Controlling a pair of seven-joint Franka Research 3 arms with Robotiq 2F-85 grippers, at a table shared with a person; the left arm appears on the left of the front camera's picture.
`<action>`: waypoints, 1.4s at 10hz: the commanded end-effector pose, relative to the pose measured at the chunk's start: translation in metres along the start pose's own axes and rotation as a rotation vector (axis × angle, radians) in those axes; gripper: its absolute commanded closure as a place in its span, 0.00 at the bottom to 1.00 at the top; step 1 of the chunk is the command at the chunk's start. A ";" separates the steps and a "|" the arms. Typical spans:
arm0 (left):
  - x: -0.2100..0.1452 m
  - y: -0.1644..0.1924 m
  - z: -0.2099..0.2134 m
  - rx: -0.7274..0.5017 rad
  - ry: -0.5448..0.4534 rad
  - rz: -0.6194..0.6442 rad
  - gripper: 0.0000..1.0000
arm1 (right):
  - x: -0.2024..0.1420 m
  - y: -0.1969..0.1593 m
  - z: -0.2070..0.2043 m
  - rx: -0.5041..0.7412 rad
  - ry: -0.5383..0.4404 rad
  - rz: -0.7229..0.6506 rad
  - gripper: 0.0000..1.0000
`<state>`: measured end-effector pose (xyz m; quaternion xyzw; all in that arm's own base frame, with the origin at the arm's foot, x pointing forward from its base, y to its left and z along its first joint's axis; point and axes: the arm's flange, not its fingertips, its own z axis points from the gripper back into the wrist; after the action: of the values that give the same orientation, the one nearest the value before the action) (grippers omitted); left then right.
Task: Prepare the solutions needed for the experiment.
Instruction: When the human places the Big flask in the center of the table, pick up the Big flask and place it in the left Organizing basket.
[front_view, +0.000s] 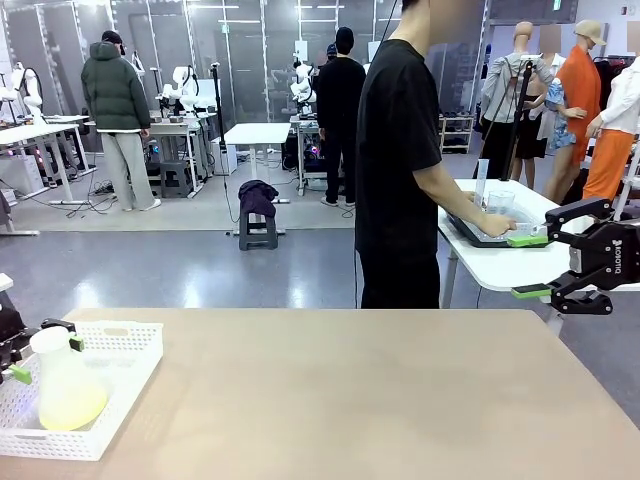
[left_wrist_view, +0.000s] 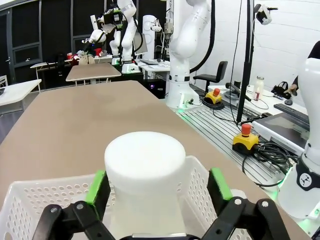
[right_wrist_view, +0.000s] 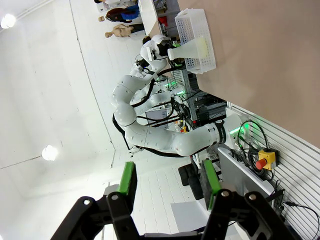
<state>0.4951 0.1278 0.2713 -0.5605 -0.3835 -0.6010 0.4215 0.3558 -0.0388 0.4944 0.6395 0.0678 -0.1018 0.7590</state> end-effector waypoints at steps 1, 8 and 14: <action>0.002 0.001 0.000 0.001 -0.002 -0.007 0.00 | 0.000 0.002 0.002 -0.004 0.005 -0.001 0.34; 0.015 0.001 0.014 0.034 0.053 0.004 0.00 | 0.000 0.002 0.002 -0.004 0.005 -0.001 0.34; 0.059 -0.046 0.052 0.169 0.044 0.202 0.00 | 0.000 0.002 0.002 -0.004 0.005 -0.001 0.34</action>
<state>0.4781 0.2005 0.3177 -0.5325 -0.3691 -0.5580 0.5185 0.3558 -0.0388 0.4943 0.6394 0.0679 -0.1018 0.7591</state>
